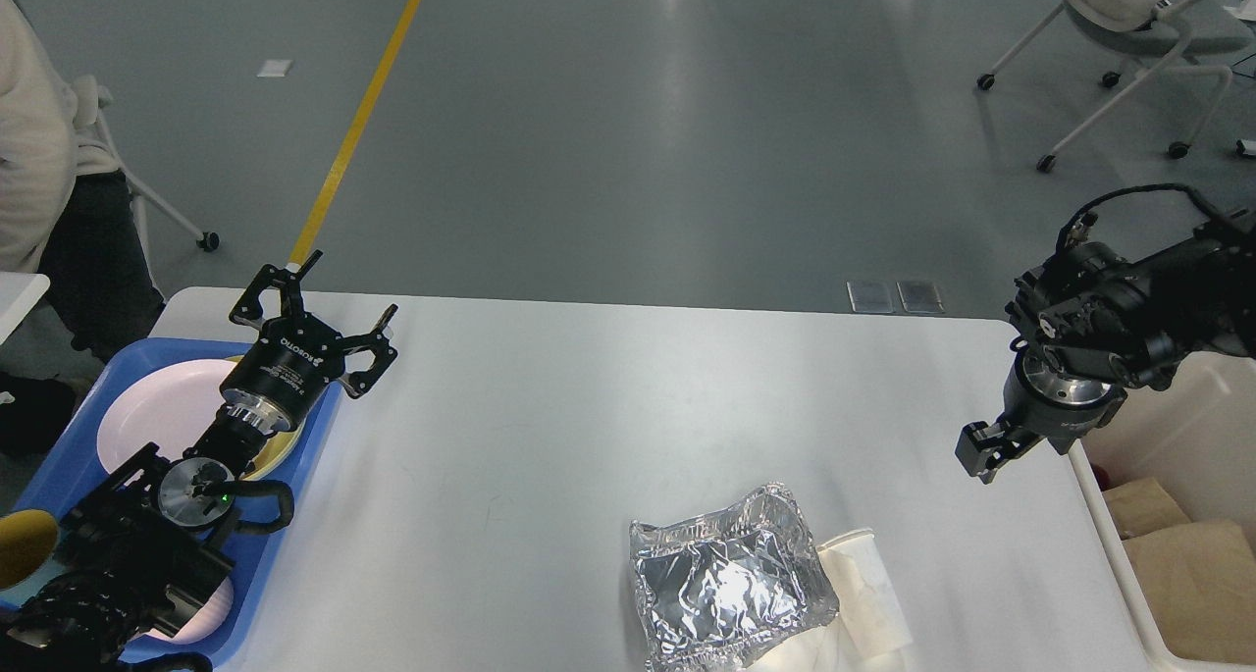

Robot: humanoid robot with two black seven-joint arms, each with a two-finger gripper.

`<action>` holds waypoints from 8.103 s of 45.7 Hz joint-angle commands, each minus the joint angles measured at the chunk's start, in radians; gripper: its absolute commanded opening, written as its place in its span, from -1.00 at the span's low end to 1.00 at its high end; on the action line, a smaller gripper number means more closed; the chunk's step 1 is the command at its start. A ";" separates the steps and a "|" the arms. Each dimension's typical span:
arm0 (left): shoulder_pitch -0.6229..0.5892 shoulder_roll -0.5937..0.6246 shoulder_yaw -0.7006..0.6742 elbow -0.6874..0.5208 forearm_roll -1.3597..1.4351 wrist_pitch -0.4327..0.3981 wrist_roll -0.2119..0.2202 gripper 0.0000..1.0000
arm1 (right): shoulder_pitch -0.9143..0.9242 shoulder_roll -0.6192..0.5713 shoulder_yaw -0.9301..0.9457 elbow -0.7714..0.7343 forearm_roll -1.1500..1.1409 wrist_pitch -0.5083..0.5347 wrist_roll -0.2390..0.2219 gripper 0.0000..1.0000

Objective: Tidy desktop

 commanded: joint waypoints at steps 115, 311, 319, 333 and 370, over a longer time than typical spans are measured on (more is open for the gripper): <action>0.000 0.000 0.000 0.000 0.000 0.000 0.000 0.93 | -0.136 0.012 0.213 0.169 0.031 -0.114 -0.068 0.62; 0.000 0.000 0.000 0.000 0.000 0.000 0.000 0.94 | -0.418 -0.095 0.506 -0.244 0.315 0.195 -0.065 0.18; 0.000 0.000 0.000 0.000 0.000 0.000 0.000 0.94 | -0.430 -0.093 0.506 -0.242 0.315 0.199 -0.065 -0.07; 0.000 0.000 0.000 0.000 0.000 0.000 0.000 0.93 | -0.412 -0.110 0.503 -0.238 0.316 0.221 -0.065 -0.96; 0.000 0.000 0.000 0.000 0.000 0.000 0.000 0.94 | -0.041 -0.179 0.292 -0.215 0.321 0.358 -0.055 -1.00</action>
